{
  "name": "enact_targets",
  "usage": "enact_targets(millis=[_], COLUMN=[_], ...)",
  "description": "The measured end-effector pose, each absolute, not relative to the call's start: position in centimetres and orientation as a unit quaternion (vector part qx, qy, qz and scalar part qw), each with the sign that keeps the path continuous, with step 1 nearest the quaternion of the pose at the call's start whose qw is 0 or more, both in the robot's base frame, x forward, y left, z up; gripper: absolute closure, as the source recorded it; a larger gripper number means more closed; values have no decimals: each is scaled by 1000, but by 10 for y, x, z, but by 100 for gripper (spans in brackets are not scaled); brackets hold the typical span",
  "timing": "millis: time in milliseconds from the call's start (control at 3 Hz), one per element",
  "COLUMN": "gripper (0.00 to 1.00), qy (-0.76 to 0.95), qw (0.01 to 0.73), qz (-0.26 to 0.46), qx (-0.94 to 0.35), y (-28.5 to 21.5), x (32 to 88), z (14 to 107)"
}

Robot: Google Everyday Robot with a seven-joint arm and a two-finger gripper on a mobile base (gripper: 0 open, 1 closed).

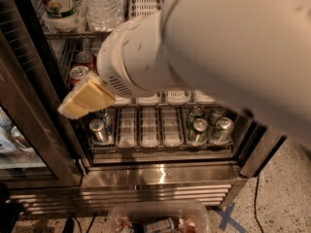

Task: Pick water bottle from top shelf of fridge

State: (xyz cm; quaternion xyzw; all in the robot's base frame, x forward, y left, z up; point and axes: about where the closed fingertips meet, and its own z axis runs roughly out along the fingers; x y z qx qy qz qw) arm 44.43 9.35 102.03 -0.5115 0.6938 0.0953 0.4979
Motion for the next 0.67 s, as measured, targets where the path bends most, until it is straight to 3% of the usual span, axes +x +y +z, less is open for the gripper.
enact_targets(millis=[667], gripper=[0], qy=[715], qw=[588], qz=[88], qx=[-369], y=[82], x=[478], z=[1040])
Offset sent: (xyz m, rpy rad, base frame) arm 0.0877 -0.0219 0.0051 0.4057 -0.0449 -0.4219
